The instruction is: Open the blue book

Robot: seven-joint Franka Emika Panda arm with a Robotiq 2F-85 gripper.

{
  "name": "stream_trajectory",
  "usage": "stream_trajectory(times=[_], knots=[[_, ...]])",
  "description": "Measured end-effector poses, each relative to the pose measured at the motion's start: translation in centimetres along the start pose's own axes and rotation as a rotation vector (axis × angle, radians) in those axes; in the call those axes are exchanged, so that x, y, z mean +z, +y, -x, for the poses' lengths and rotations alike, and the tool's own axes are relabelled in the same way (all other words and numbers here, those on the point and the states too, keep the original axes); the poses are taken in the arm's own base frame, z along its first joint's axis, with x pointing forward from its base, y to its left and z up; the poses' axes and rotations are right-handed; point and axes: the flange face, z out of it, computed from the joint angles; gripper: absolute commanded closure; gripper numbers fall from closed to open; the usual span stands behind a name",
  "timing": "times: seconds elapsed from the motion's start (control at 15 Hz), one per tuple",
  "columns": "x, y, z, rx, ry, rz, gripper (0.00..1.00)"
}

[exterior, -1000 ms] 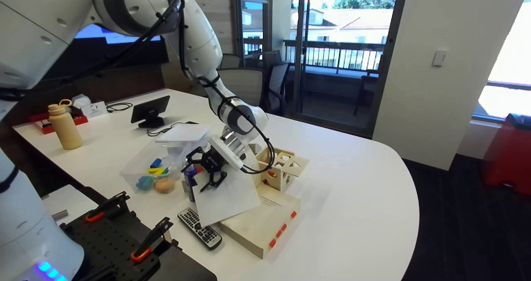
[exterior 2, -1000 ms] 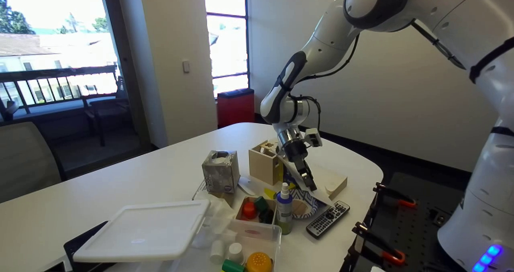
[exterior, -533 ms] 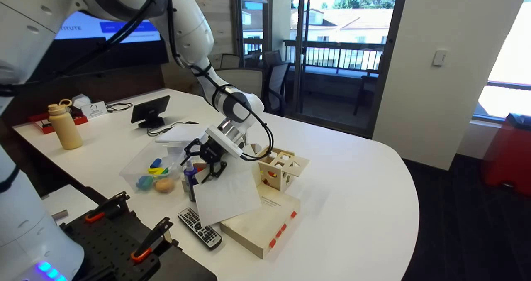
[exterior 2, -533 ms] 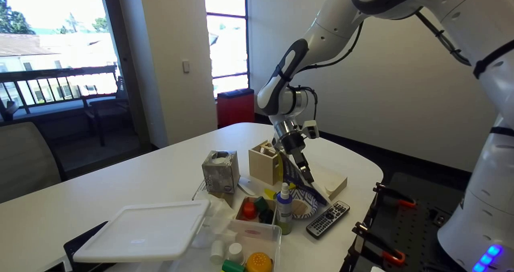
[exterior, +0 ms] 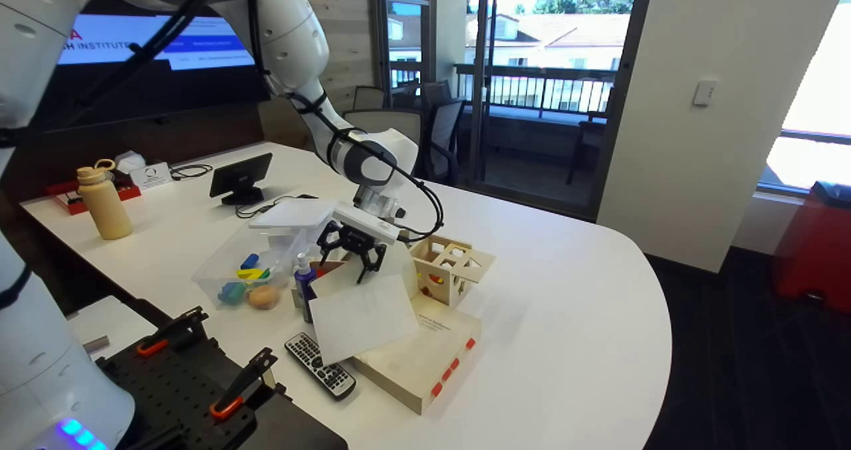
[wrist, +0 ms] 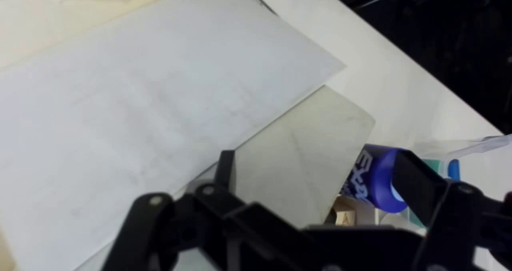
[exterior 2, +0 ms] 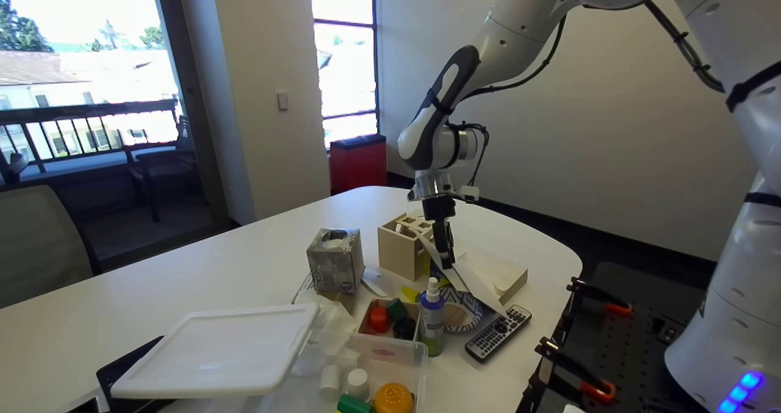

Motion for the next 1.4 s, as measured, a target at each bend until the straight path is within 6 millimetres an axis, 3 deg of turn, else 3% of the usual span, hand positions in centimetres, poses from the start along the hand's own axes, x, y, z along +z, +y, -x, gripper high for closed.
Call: stream_trajectory(times=[0.8, 1.4], knots=[[1.6, 0.1, 0.3, 0.068, 0.221, 0.242, 0.0], [2.6, -1.1, 0.1, 0.148, 0.261, 0.202, 0.0]])
